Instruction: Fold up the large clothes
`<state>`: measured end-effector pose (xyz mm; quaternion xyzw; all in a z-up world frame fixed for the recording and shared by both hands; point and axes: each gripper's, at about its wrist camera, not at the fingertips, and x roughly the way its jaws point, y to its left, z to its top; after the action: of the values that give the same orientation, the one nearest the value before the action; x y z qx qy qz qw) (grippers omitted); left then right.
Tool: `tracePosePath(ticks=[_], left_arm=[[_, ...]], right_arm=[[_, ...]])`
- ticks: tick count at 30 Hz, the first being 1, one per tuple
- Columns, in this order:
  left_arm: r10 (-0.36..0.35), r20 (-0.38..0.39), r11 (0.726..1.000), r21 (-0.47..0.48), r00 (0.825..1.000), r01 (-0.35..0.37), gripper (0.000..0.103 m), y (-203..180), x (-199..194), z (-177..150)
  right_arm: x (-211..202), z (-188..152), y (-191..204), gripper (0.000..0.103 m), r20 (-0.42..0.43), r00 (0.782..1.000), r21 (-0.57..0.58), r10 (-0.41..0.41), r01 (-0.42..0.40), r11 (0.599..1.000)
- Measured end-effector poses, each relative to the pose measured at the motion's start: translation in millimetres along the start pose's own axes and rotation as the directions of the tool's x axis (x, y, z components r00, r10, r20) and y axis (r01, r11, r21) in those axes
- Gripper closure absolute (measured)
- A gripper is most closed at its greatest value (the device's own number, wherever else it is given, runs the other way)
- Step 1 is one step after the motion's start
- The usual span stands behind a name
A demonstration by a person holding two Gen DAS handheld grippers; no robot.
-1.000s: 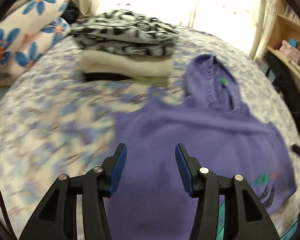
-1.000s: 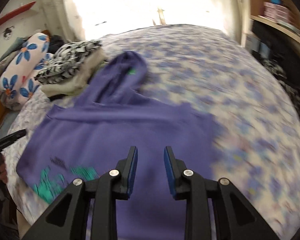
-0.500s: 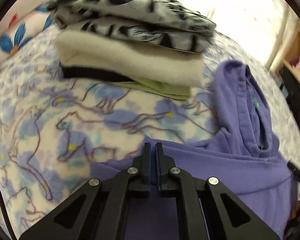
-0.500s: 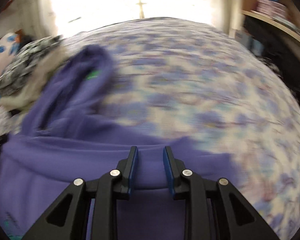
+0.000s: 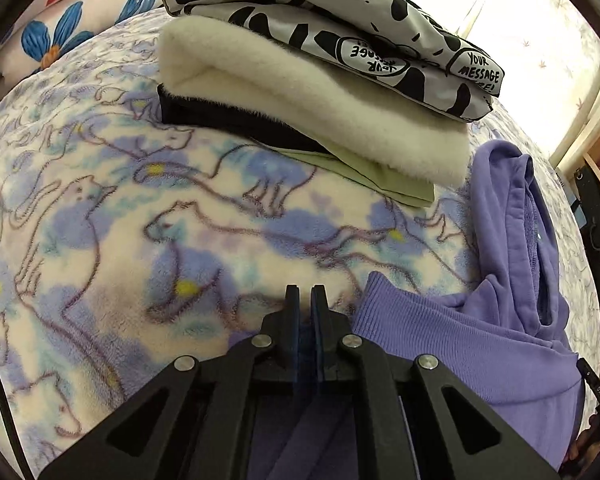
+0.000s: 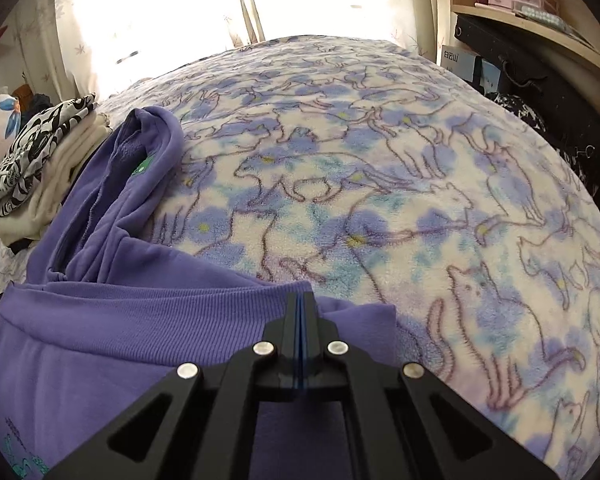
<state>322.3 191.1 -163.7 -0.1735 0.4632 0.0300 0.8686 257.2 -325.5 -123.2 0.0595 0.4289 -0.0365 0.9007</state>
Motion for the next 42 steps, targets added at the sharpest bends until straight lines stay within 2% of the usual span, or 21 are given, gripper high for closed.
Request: tracePosePath(ticks=[6,13,24,30,32,33,34,36,38,42], left_arm=[[0.034,0.012,0.998,0.053,0.999,-0.034,0.098,-15,-14,1],[0.035,0.041,0.992,0.121,0.999,-0.04,0.094,-36,-48,6],[-0.021,0.046,0.959,0.285,0.999,0.007,0.089,-97,-110,3],[-0.055,0.046,0.931,0.363,0.997,0.035,0.085,-135,-129,15],[-0.06,0.053,0.921,0.387,0.997,0.035,0.084,-150,-131,23],[-0.065,0.051,0.917,0.397,0.997,0.039,0.082,-156,-130,27],[-0.071,0.048,0.912,0.408,0.996,0.045,0.077,-162,-128,31],[-0.068,0.043,0.902,0.429,0.997,0.043,0.069,-178,-118,42],[-0.068,0.025,0.904,0.424,0.997,0.051,0.063,-190,-103,51],[-0.098,-0.055,0.91,0.4,0.994,0.111,0.063,-206,-61,64]], right_arm=[[-4,6,11,0.101,-0.029,0.999,-0.027,-0.013,0.012,1.0],[-23,13,31,0.101,-0.051,0.998,-0.044,0.03,-0.032,0.998],[-65,24,62,0.101,-0.088,0.99,-0.072,0.112,-0.118,0.99],[-86,43,80,0.097,-0.103,0.982,-0.115,0.156,-0.167,0.979],[-91,55,86,0.09,-0.091,0.983,-0.125,0.157,-0.168,0.978],[-93,62,88,0.083,-0.085,0.983,-0.126,0.161,-0.171,0.977],[-93,70,91,0.077,-0.078,0.982,-0.124,0.169,-0.178,0.976],[-91,85,95,0.072,-0.069,0.981,-0.121,0.184,-0.191,0.974],[-82,102,100,0.071,-0.069,0.977,-0.112,0.201,-0.207,0.972],[-52,128,106,0.071,-0.089,0.97,-0.077,0.225,-0.232,0.97]])
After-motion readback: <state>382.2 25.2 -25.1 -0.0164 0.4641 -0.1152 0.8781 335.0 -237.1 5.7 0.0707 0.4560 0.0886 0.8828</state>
